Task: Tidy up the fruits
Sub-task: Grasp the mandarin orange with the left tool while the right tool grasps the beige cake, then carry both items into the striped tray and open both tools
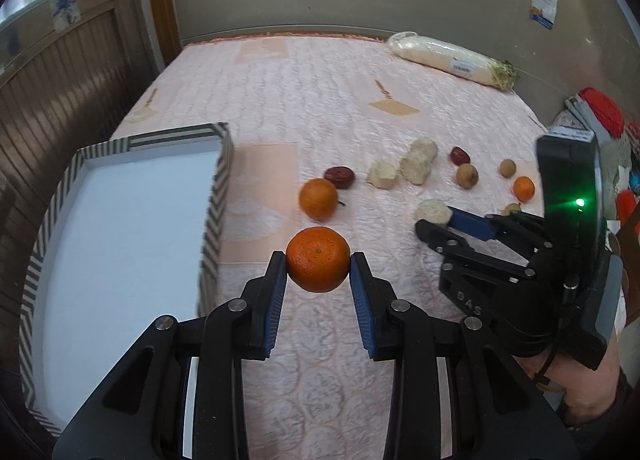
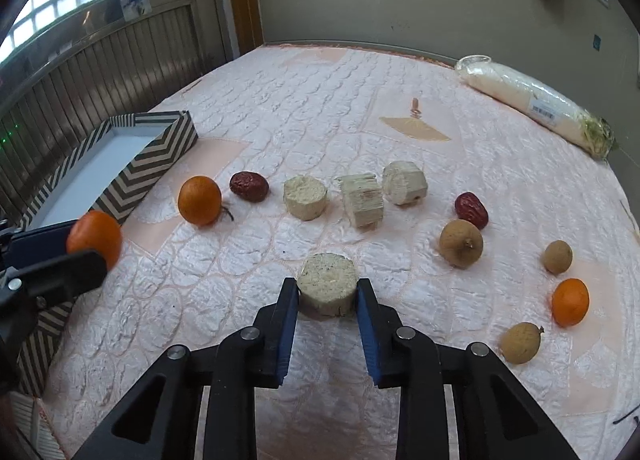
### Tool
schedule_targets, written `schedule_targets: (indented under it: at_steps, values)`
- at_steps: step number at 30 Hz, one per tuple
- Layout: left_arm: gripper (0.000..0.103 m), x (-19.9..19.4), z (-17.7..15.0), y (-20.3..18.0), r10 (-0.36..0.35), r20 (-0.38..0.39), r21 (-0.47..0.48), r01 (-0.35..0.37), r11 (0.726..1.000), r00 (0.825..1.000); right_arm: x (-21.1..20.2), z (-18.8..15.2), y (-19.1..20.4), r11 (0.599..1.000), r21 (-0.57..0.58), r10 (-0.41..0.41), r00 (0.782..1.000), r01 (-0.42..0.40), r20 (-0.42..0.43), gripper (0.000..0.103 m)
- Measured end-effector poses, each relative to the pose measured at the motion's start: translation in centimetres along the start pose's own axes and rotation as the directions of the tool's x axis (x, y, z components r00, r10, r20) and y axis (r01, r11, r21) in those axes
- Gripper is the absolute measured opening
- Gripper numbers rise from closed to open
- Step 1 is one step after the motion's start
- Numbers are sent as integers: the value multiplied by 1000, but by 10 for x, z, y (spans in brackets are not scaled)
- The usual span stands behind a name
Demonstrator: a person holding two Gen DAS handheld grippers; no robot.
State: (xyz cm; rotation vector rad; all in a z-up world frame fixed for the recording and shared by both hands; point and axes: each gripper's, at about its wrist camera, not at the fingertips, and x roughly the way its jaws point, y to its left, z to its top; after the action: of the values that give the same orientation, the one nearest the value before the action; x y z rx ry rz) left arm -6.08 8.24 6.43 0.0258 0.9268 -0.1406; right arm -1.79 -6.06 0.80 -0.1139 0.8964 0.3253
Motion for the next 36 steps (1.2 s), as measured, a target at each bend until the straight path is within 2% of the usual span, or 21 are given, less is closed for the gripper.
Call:
schedule_targets:
  at_steps: [6,11,19,25,30,34,36]
  values:
    - [32,-13,4,19,36,11,-26,-36,999,999,-15,10,15,1000,-19,18,999,-18,36,28]
    - [32,-24,10,44,82,29,-57,-81,995,996,-27,27,48,992,-71,106,992,-101,71,28]
    - [32,-27,23,96,156,17,-123,-153,981,988,-23,55,109,965,-168,215,974,-200,78,28]
    - [32,2,31,144,157,-69,-211,-168,963,985,-5,76,150,938,-238,274,960,-253,61,28]
    - [32,33,30,177,168,-142,-278,-202,939,976,20,89,177,915,-293,294,956,-276,18,28]
    - [32,48,27,193,180,-176,-309,-228,923,968,43,96,193,907,-339,260,965,-249,-12,28]
    - [32,48,27,195,172,-173,-321,-220,921,970,58,99,197,905,-341,258,966,-254,-35,28]
